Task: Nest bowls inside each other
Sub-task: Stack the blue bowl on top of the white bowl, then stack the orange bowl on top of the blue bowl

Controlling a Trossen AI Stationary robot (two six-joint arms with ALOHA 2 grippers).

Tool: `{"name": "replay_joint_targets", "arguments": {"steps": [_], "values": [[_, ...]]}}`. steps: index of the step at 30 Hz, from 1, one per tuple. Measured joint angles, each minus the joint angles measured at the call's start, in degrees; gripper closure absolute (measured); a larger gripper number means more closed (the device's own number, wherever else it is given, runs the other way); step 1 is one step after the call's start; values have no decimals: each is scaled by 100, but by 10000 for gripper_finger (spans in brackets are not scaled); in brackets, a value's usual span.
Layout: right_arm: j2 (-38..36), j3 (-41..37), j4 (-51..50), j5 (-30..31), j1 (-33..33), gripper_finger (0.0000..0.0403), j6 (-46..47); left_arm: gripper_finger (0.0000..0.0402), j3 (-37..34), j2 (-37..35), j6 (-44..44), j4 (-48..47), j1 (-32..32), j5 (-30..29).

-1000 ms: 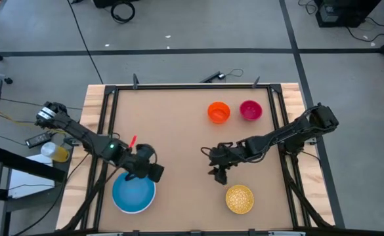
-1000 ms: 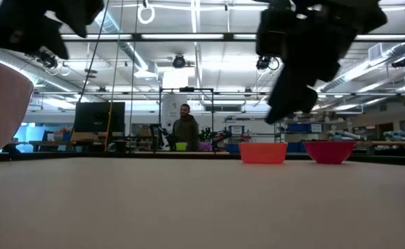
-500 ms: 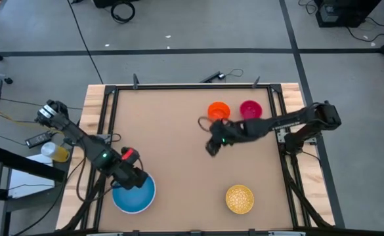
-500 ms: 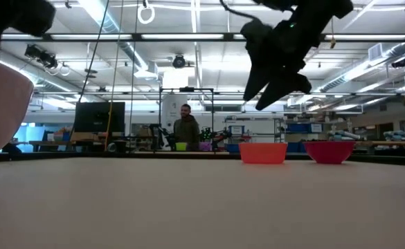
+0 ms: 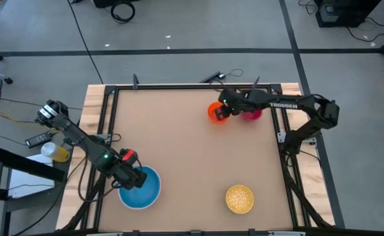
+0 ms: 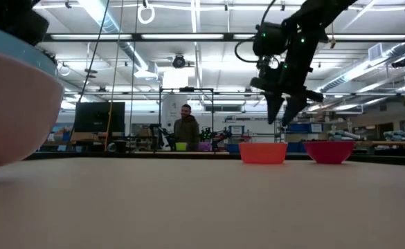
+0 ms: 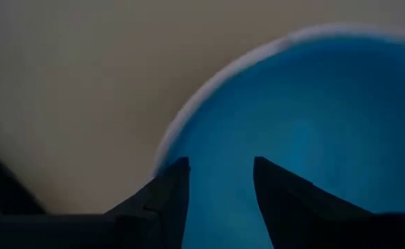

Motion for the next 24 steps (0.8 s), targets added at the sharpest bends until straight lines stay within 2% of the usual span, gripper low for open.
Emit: {"name": "replay_joint_targets", "arguments": {"steps": [9,14,17,21,24], "values": [[516,-15,-165,-318,-361,204,-330,237,703,2,-31,-470,51,-911],[1061,-17,-101,-321,-322,225,-411,237,1077,2,489,-601,154,-1676],[1298,-17,159,-490,-280,267,-739,237,1307,2,1065,-686,202,-2214],[1398,-22,755,-967,-43,373,-1060,239,1537,2,1261,-1051,256,-2617],[1273,-22,1593,-1361,405,387,-1258,245,1703,2,1263,-1532,262,-2638]]}}
